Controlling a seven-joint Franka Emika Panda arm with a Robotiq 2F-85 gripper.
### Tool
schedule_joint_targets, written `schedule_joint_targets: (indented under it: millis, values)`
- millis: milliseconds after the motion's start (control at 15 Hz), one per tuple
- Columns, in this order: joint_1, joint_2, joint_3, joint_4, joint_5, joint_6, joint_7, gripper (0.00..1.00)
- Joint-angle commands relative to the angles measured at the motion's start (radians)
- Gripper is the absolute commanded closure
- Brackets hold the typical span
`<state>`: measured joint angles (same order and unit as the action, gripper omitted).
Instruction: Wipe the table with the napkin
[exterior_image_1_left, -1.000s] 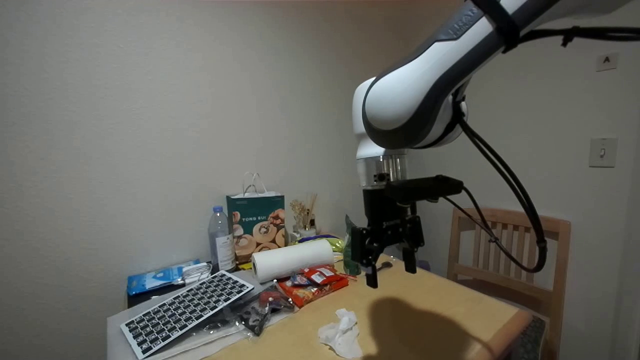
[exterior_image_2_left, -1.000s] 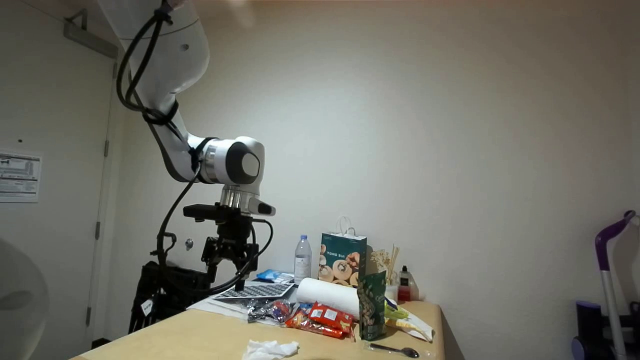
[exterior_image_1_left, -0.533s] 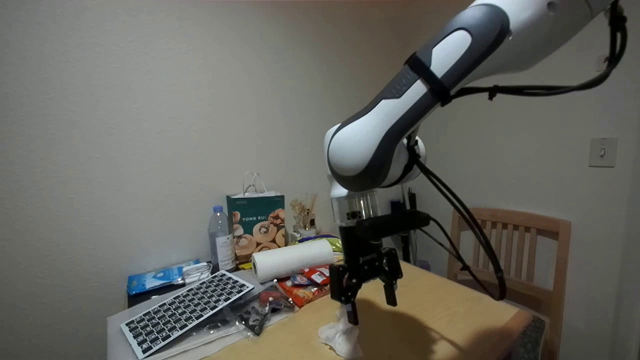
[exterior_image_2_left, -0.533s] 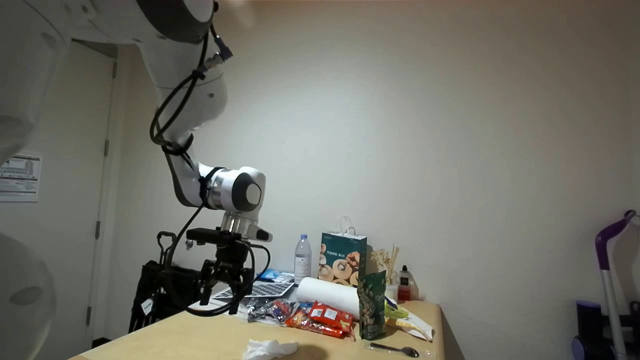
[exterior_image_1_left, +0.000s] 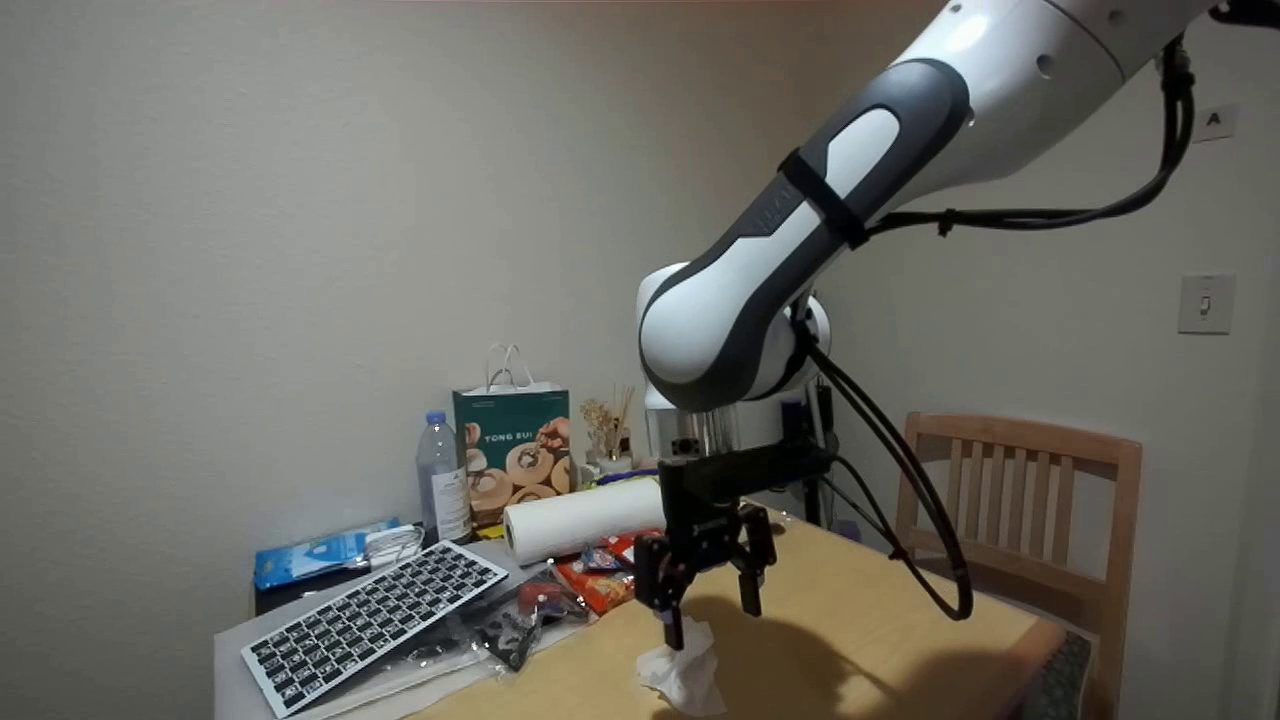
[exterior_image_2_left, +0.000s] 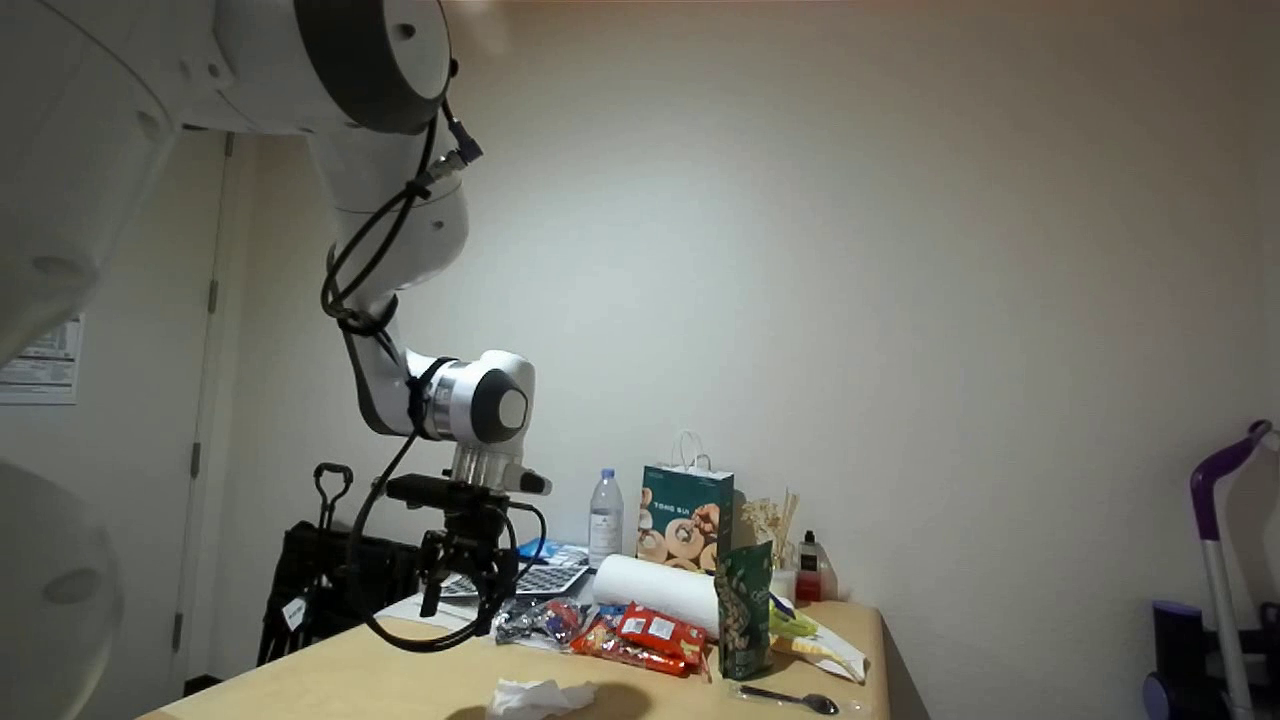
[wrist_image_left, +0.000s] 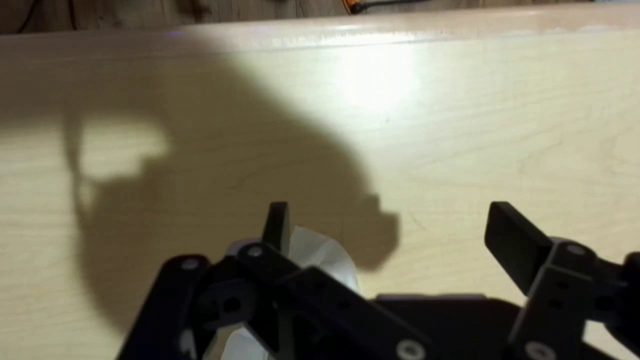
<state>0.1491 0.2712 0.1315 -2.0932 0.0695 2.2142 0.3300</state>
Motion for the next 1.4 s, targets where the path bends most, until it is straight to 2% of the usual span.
schedule_joint_targets:
  millis: [0,67,133,400,533,733,867,1000,1067,1133,1333]
  values:
    - [0.037,0.008,-0.049,-0.055,-0.058,0.164,0.129,0.00]
    - [0.047,0.012,-0.064,-0.059,-0.081,0.174,0.166,0.00]
    - [0.031,0.015,-0.043,-0.030,-0.034,0.123,0.087,0.00]
    - [0.035,0.023,-0.048,-0.028,-0.039,0.129,0.096,0.00]
    - [0.054,0.082,-0.076,0.002,-0.079,0.203,0.191,0.00]
    - [0.076,0.143,-0.114,0.044,-0.101,0.263,0.259,0.00]
    - [0.100,0.187,-0.143,0.079,-0.116,0.275,0.301,0.00]
    - [0.133,0.203,-0.178,0.097,-0.136,0.238,0.378,0.00]
    - [0.136,0.197,-0.182,0.096,-0.140,0.205,0.377,0.00]
    - [0.111,0.198,-0.157,0.086,-0.107,0.244,0.322,0.00]
    - [0.123,0.206,-0.167,0.094,-0.118,0.226,0.345,0.00]
